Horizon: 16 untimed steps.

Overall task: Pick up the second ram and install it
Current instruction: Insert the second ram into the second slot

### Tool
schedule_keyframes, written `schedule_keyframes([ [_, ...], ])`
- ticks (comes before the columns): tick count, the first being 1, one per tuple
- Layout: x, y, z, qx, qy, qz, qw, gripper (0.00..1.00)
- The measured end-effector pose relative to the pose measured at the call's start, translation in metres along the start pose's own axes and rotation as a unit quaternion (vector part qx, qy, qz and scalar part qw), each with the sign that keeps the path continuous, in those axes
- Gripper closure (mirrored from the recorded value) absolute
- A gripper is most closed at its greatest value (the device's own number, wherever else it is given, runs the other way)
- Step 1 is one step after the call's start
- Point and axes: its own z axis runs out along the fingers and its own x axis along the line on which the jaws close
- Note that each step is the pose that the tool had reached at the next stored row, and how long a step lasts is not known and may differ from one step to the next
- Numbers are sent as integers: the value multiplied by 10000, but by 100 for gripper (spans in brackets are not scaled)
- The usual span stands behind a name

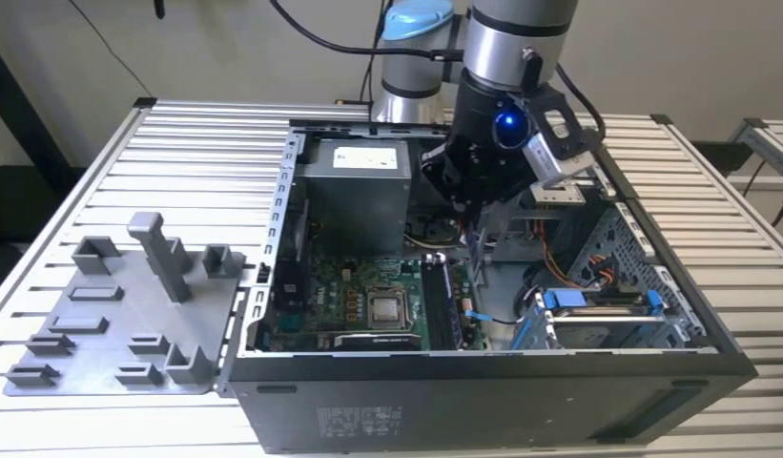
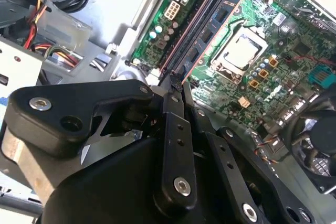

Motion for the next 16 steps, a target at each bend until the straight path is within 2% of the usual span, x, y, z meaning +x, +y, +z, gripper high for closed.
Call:
schedule_keyframes([
  [5,0,1,51,3,-1,-1,10000,86],
  [10,1,1,60,3,-7,0,10000,86],
  [16,3,-10,152,3,-1,0,10000,86],
])
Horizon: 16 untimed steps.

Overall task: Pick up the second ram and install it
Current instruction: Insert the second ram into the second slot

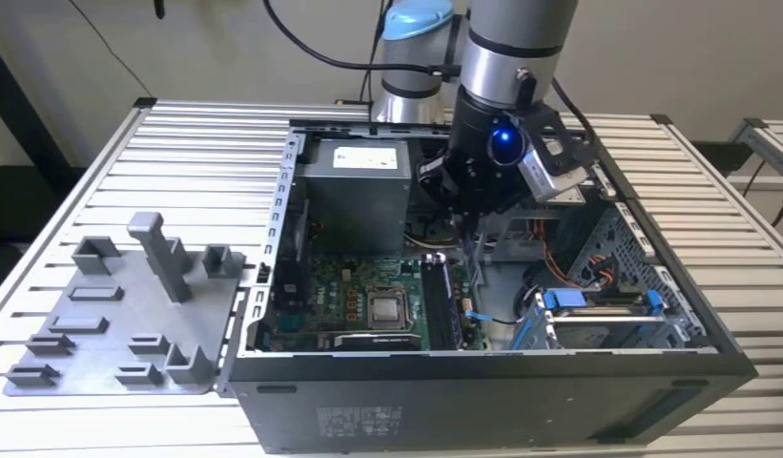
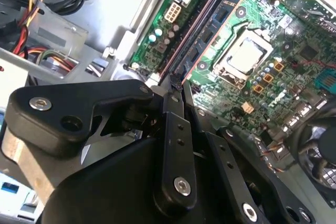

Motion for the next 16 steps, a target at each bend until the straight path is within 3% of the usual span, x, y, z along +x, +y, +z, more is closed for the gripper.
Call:
schedule_keyframes([
  [8,31,-22,120,0,34,2,10000,86],
  [16,87,-31,224,3,104,2,9999,86],
])
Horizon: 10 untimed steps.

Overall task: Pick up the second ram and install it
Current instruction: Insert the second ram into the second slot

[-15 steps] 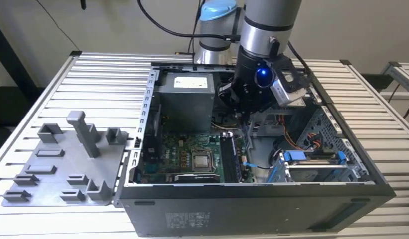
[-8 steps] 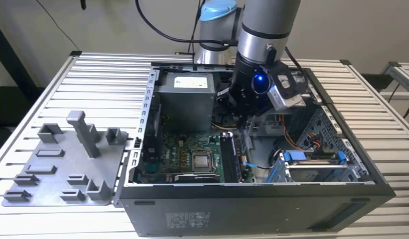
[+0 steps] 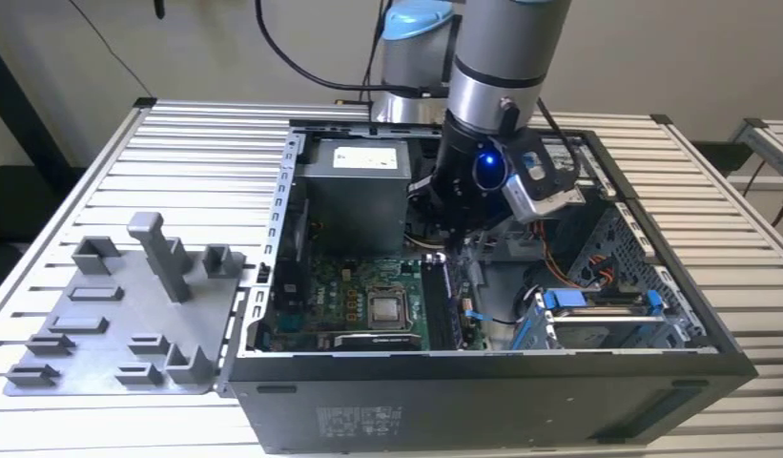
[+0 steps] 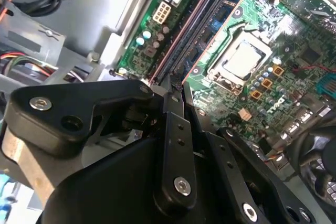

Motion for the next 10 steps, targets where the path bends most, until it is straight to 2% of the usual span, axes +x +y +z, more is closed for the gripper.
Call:
schedule_keyframes([
  [10,114,-6,161,0,32,0,10000,86],
])
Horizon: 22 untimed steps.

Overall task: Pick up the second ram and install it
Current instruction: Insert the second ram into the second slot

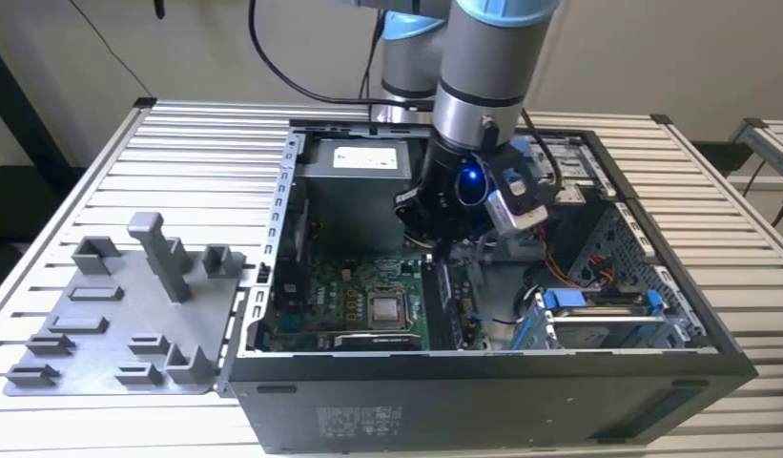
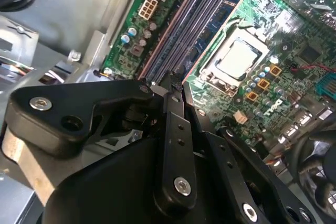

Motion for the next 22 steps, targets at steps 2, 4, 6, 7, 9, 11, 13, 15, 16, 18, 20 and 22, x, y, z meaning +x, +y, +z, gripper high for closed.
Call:
schedule_keyframes([
  [2,5,0,22,1,8,-1,10000,86],
  [4,6,0,29,3,24,-1,10000,86],
  [6,6,0,29,2,24,0,10000,86],
  [7,6,0,30,2,24,0,10000,86],
  [9,6,0,31,1,24,0,10000,86],
  [11,6,0,30,1,25,0,10000,86],
  [13,6,0,31,1,25,0,10000,86],
  [15,6,1,46,-1,24,-1,10000,86],
  [16,15,0,57,1,25,-1,10000,86],
  [18,24,0,85,1,25,-1,10000,86],
  [20,30,0,111,4,27,1,10000,86],
  [22,34,-8,125,8,27,0,10000,86],
])
